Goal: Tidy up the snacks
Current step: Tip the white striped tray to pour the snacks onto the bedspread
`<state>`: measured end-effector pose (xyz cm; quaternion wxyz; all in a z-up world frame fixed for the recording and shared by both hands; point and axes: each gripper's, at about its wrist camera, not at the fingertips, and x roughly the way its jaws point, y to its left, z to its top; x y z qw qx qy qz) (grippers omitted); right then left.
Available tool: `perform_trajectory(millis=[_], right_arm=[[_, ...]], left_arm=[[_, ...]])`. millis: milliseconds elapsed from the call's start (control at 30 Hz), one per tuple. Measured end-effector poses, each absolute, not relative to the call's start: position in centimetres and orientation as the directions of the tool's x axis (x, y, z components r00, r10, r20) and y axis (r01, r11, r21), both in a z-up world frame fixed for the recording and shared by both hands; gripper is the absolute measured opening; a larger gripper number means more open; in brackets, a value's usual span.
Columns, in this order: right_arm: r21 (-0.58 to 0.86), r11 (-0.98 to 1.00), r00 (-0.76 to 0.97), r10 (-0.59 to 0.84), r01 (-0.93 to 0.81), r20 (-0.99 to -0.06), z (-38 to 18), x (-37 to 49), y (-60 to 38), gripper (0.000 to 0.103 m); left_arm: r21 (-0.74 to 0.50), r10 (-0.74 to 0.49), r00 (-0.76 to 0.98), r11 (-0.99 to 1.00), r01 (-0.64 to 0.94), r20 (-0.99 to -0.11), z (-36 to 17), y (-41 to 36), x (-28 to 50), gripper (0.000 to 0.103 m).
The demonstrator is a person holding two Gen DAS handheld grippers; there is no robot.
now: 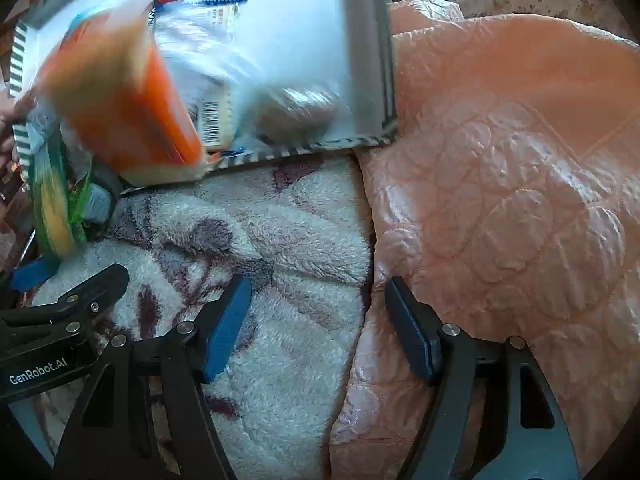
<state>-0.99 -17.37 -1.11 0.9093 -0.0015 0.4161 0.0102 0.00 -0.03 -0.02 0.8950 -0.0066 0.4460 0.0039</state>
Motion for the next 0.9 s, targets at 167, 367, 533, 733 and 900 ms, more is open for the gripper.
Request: perform_trajectory(millis=[167,367,533,733,900], right_arm=[[0.006,1.000,0.653,0.019,-0.022,-0.758,-1.89,-0.81,-17.42,0.071],[0.008,1.000,0.651,0.021,-0.023,-0.758,-1.87,-0.80,-17.47,0.071],[0.010,1.000,0.651,0.023,-0.023,-0.759,-1.83,-0.77,-17.54,0.071],[0.011,1.000,0.651,0.023,-0.023,-0.759,-1.73,-0.74,-17.68,0.071],[0.003,1.000,0.651,0.017,-0.022,-0.759,-1.74,-0.70,-17.47,0.071]], left_arm=[[-0.009,0.001,0.602,1.000,-0.013,-0.798,-0.06,-0.13,0.01,0.103],[-0.009,0.001,0.602,1.000,-0.013,-0.799,-0.07,-0.28,0.00,0.103],[-0.010,0.000,0.602,1.000,-0.013,-0.799,0.10,-0.31,0.14,0.103],[-0.011,-0.001,0.601,1.000,-0.013,-0.799,0.06,0.11,0.23,0.103],[-0.011,-0.001,0.601,1.000,-0.013,-0.799,0.04,0.06,0.23,0.103]])
